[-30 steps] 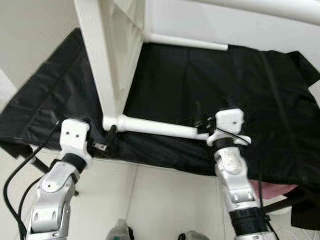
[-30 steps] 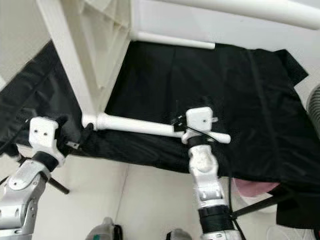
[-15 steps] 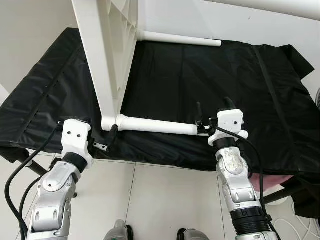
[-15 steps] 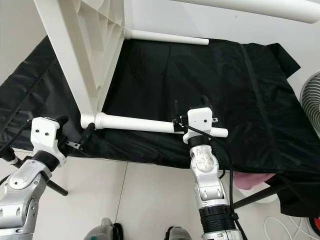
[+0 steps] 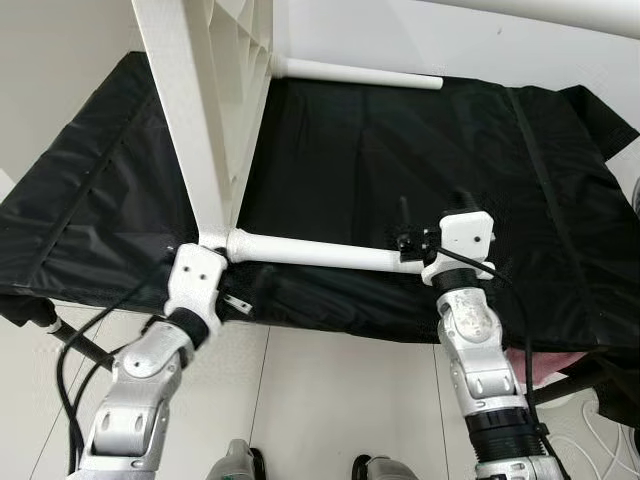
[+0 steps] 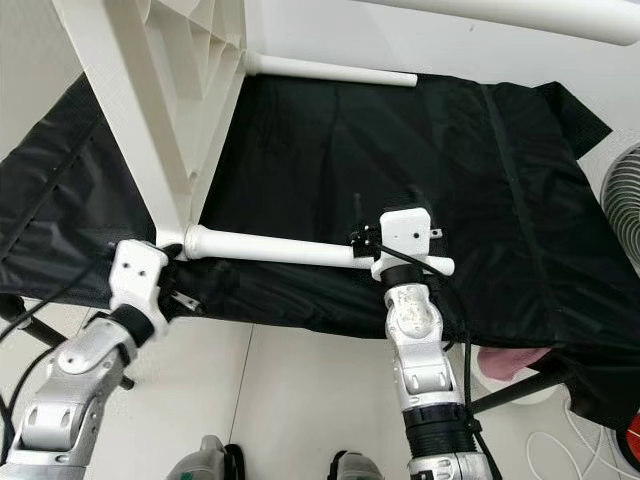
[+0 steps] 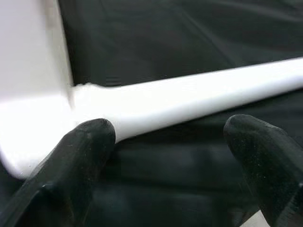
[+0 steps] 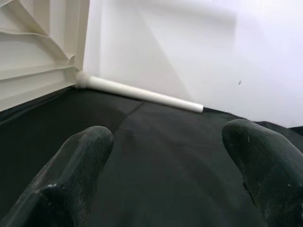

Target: Building children table

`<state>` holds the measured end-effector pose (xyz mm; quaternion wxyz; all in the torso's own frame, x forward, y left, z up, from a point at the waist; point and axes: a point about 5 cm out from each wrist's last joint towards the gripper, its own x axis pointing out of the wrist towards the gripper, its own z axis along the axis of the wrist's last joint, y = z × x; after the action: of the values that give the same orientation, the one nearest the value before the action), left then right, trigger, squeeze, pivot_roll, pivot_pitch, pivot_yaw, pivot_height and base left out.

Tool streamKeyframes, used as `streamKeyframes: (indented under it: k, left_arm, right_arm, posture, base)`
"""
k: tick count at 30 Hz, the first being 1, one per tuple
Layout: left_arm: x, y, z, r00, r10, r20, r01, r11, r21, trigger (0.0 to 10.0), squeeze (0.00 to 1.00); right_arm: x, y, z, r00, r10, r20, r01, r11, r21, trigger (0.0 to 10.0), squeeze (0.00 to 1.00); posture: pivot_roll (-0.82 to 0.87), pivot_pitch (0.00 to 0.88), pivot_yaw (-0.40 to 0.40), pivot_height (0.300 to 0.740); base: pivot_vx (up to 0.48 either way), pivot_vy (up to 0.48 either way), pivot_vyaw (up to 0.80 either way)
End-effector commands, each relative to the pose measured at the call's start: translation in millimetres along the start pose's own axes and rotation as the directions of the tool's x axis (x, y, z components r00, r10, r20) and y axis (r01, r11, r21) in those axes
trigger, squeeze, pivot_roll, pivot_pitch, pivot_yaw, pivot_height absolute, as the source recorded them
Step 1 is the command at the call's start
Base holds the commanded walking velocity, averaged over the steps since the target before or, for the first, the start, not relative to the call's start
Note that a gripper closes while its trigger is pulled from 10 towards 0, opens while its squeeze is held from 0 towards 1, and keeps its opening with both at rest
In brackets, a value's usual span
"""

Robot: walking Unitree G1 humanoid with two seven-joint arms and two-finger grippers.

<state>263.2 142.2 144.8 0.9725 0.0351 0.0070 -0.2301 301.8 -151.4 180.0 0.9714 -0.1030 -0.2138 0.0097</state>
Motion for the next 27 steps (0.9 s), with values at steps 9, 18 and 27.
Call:
streamKeyframes:
  k: [9, 18, 27]
  left_arm:
    - [20.9, 6.5, -4, 0.995, -0.019, -0.100, 0.007, 0.993, -0.116, 10.0, 0.00]
    - [29.2, 10.4, -4, 0.993, 0.034, -0.117, -0.063, 0.966, -0.251, 10.0, 1.00]
    - [21.9, 10.7, -7, 0.983, 0.030, -0.181, -0.071, 0.972, -0.225, 10.0, 1.00]
  right_arm:
    - [0.9, -4.5, 10, 0.997, -0.008, 0.073, 0.015, 0.995, -0.098, 10.0, 0.00]
    - [-4.0, -13.0, 13, 0.994, -0.059, 0.093, 0.069, 0.992, -0.108, 10.0, 1.00]
    - [-2.4, -15.7, 14, 0.992, -0.076, 0.101, 0.088, 0.989, -0.116, 10.0, 1.00]
  posture:
    - [-0.03, 0.106, 0.035, 0.740]
    - [-0.04, 0.105, 0.042, 0.740]
    - [-0.05, 0.092, 0.047, 0.740]
  base:
    - [0.000, 0.000, 0.00]
    - [0.000, 0.000, 0.00]
    - [0.000, 0.000, 0.00]
